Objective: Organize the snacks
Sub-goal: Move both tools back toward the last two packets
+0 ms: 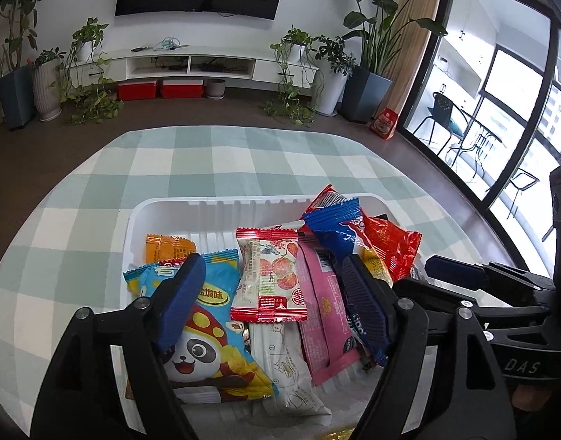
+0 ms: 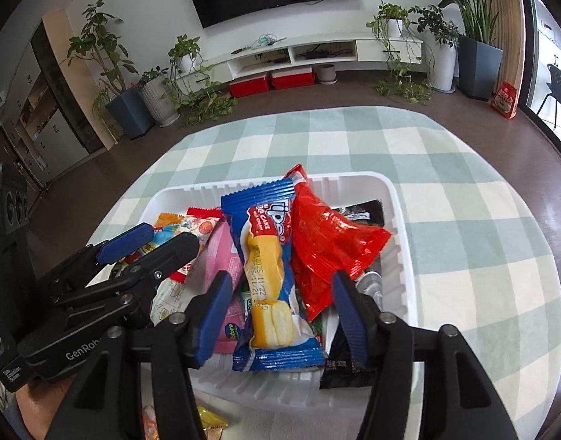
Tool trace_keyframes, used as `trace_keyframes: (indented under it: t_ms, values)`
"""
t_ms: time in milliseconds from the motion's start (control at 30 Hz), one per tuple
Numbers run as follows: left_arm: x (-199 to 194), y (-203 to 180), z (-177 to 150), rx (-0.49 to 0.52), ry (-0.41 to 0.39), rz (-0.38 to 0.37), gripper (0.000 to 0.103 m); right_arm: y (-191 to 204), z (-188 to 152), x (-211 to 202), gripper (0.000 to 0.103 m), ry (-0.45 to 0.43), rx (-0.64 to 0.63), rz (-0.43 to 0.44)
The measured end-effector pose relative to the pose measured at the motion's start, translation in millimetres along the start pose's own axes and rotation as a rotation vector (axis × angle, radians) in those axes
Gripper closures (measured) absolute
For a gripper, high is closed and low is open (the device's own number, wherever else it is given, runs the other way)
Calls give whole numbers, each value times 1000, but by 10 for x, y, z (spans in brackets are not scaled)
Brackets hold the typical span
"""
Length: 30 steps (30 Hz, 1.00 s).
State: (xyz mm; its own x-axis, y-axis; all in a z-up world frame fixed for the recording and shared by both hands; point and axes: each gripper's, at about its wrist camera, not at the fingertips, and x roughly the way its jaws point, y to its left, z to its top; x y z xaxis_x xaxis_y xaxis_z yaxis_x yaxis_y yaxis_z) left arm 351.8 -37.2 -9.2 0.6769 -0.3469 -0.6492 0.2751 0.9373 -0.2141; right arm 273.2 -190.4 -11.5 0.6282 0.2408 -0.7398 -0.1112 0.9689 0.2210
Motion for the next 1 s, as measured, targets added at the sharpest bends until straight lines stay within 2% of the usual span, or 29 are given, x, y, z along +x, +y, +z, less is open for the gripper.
trace_keyframes:
  t_ms: [133, 200, 233, 300, 500, 633, 833, 1000]
  values:
    - [-249, -70, 16, 13, -43, -1, 8, -23, -40, -237, 26, -65, -1, 5]
    - [-389, -109, 9, 18, -60, 0, 0, -48, -74, -365, 14, -93, 21, 28]
    - [-458, -133, 0, 23, -67, -7, 0, -67, -98, -438, 8, -106, 38, 39]
    - [-595, -194, -52, 43, -71, -10, 0, -90, -149, -557, 4, -124, 63, 60]
    - [-1016, -275, -335, 65, -108, -4, 0, -146, -404, -821, 4, -146, 97, 85]
    - [-1191, -264, -614, 56, -65, -1, 0, -203, -659, -970, 4, -146, 123, 94]
    - [-1452, -232, -1137, 41, -47, 33, 0, -291, -1093, -1113, 4, -126, 176, 103]
    - [-1556, -221, -1559, 6, 20, 31, 0, -301, -1486, -1181, 4, -106, 214, 126]
